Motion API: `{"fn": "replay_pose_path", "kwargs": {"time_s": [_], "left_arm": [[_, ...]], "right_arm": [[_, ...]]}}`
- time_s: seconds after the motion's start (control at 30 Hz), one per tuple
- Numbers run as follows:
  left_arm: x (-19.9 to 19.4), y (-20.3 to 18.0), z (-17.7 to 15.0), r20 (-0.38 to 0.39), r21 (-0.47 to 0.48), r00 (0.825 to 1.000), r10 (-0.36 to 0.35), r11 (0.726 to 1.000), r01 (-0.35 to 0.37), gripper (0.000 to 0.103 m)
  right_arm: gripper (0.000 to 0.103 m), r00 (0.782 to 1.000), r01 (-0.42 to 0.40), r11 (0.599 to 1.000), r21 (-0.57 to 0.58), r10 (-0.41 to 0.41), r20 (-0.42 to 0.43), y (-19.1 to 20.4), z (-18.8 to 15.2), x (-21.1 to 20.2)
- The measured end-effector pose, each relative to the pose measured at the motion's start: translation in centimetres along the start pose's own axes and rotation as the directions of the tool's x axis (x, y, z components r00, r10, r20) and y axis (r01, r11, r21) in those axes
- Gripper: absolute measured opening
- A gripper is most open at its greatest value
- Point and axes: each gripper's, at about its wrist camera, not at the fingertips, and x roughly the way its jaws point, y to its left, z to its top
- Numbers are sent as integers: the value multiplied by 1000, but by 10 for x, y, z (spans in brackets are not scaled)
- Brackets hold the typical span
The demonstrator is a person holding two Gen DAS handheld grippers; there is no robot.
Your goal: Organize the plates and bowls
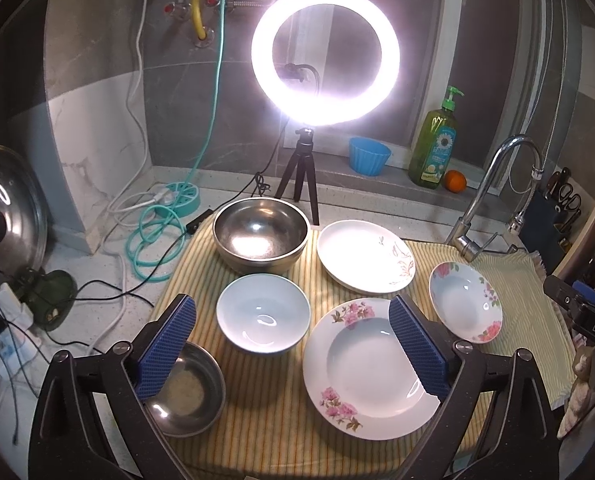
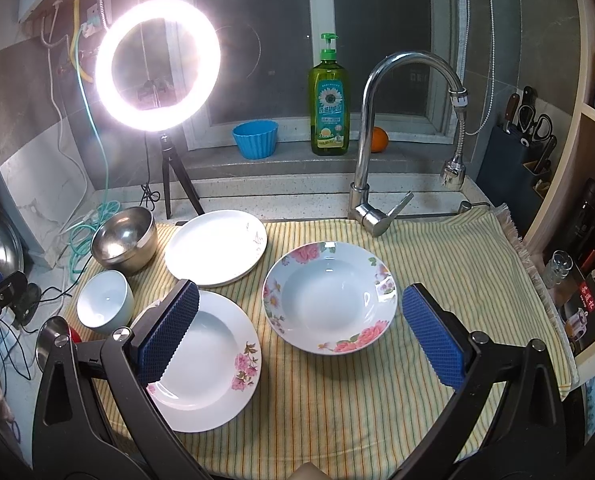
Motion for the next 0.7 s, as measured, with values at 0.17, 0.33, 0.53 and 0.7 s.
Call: {"fn": "replay_pose_path", "kwargs": {"time_s": [0.17,0.33,0.53,0.7], "left_arm": [[5,9,-5,-24,-21,1000,-16,1000,15,90],[16,16,-15,-90,-57,994,-59,997,54,79],[30,7,-36,-182,-82,973,-140,989,127,59],[44,-2,-54,-251,-127,946,-207,976,179,51]], "right_arm": [[103,1000,-11,1000,-9,11,-8,-7,-7,6],[93,998,-41,999,-27,39,-55,-11,-17,17],[71,977,-131,991,-20,126,-170,-14,-36,36],[53,928,-235,970,56,242,-282,-19,-56,59]]}}
